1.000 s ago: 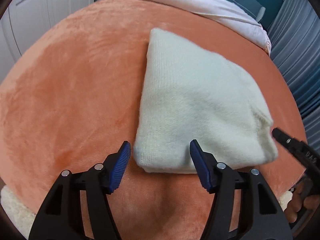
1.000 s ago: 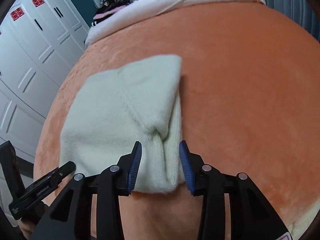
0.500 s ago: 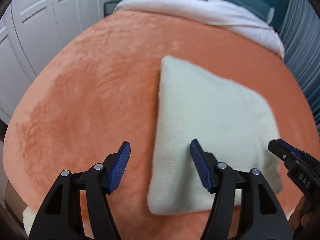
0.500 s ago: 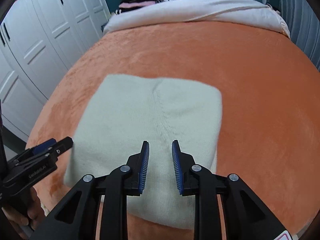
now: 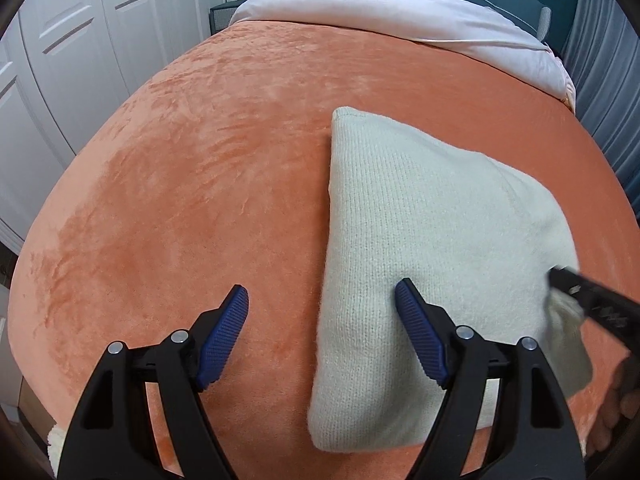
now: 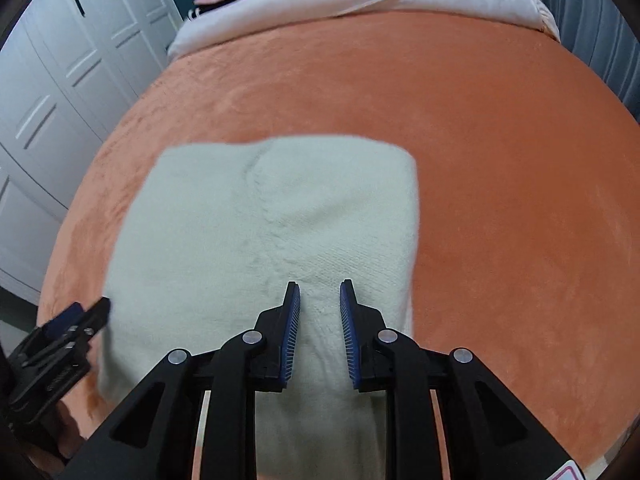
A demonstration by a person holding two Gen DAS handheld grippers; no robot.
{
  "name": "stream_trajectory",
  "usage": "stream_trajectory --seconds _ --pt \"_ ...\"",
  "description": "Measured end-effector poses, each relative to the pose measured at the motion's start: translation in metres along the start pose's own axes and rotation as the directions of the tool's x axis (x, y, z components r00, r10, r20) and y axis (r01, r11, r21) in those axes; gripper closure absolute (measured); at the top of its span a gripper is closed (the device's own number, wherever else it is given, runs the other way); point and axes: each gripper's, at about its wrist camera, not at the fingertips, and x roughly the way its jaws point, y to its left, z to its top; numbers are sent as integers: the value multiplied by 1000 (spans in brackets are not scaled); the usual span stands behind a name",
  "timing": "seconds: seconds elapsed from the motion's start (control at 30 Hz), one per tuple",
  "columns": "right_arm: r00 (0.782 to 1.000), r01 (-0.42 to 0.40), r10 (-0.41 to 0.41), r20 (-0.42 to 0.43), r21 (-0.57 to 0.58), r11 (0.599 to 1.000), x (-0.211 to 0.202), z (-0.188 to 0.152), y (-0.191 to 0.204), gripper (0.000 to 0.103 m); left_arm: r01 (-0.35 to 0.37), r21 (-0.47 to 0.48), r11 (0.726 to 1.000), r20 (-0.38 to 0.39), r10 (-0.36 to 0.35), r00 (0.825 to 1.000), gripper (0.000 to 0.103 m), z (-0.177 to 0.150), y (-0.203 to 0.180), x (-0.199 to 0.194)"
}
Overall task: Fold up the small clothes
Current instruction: 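Pinch the bundle's edge with the right gripper and fold it over in half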
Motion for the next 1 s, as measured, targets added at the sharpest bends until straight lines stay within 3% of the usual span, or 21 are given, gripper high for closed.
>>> stream_trajectory --seconds 0.1,0.17,0.3,0.37,0.43,0.47,0.5,0.53,0.63,0.73,0.83,0.87,0.93,1.0 --pt "1000 -20 20 3 -5 1000 -10 4 0 87 11 -6 1000 -1 -11 1000 28 1 2 -2" --pt "996 -76 75 45 36 996 -33 4 -5 85 51 -35 998 0 -51 999 29 1 9 -10" --pt "988 -123 112 109 98 988 -63 -28 -30 47 145 -107 984 -26 -148 989 29 -22 27 -28" --pt "988 -149 139 74 145 978 -56 -50 -41 44 196 -164 967 -58 -208 976 28 -42 35 -28" --pt "983 -181 180 18 168 969 -36 -64 -43 46 209 -201 957 -99 -232 968 28 -62 38 -21" --pt "987 -161 162 7 153 975 -29 -64 -41 51 198 -204 959 -114 -224 968 29 -68 37 -16" --pt "989 -145 145 8 133 980 -27 -63 -37 71 189 -204 961 -129 -218 967 33 -72 35 -10" --pt "989 -147 146 20 129 981 -31 -59 -34 81 192 -207 959 -134 -222 966 41 -72 34 -6" --pt "959 -250 231 163 114 961 -75 -39 -26 87 175 -159 972 -109 -194 975 54 -60 26 -17" --pt "948 -241 225 223 44 970 -97 -30 -17 88 142 -42 989 -83 -145 986 53 -55 14 -27" --pt "995 -96 94 45 60 994 -30 -45 -28 88 120 -32 992 -133 -123 983 48 -62 12 -11" --pt "994 -105 106 -4 106 989 -3 -56 -39 87 135 -56 989 -149 -142 979 45 -66 15 -4" --pt "982 -190 184 50 205 960 -5 -60 -53 87 136 -101 986 -153 -150 977 41 -70 21 0" --pt "979 -206 198 57 237 949 -17 -55 -54 86 120 -97 988 -137 -132 982 41 -72 19 -5"
